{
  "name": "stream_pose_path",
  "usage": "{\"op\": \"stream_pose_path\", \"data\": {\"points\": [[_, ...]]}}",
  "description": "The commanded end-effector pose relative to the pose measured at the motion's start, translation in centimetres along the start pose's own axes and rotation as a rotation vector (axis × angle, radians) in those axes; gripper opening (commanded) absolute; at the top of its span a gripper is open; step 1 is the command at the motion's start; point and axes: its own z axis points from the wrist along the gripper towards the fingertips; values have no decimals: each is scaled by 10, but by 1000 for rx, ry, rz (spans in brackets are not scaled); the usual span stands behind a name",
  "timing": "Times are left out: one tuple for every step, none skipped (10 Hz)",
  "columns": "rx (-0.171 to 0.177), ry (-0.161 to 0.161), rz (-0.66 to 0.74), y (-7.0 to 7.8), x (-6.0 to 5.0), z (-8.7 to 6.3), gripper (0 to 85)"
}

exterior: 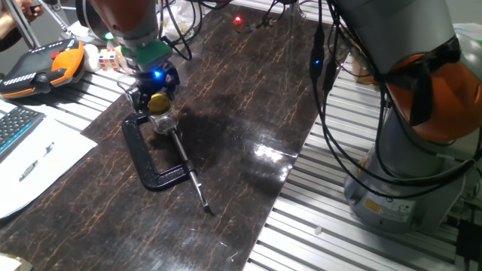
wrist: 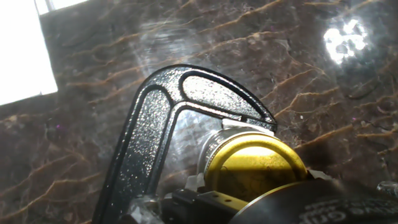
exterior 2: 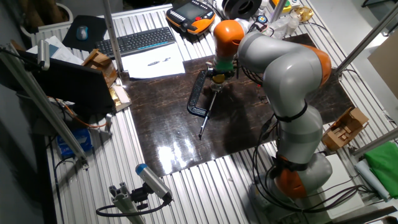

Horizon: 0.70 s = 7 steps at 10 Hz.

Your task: Unscrew the lid from the jar

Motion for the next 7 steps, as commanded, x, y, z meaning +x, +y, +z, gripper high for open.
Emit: {"op": "stream_pose_path", "data": {"points": [[-3, 0, -8, 0, 0, -1, 7], [-6, -1, -22, 0, 0, -3, 7], [-9, -2, -45, 0, 0, -3, 7], [-18, 1, -59, 0, 0, -4, 7], [-17, 4, -70, 0, 0, -9, 7], [-14, 4, -72, 0, -1, -14, 7], [-14, 4, -72, -1, -1, -18, 7]]}}
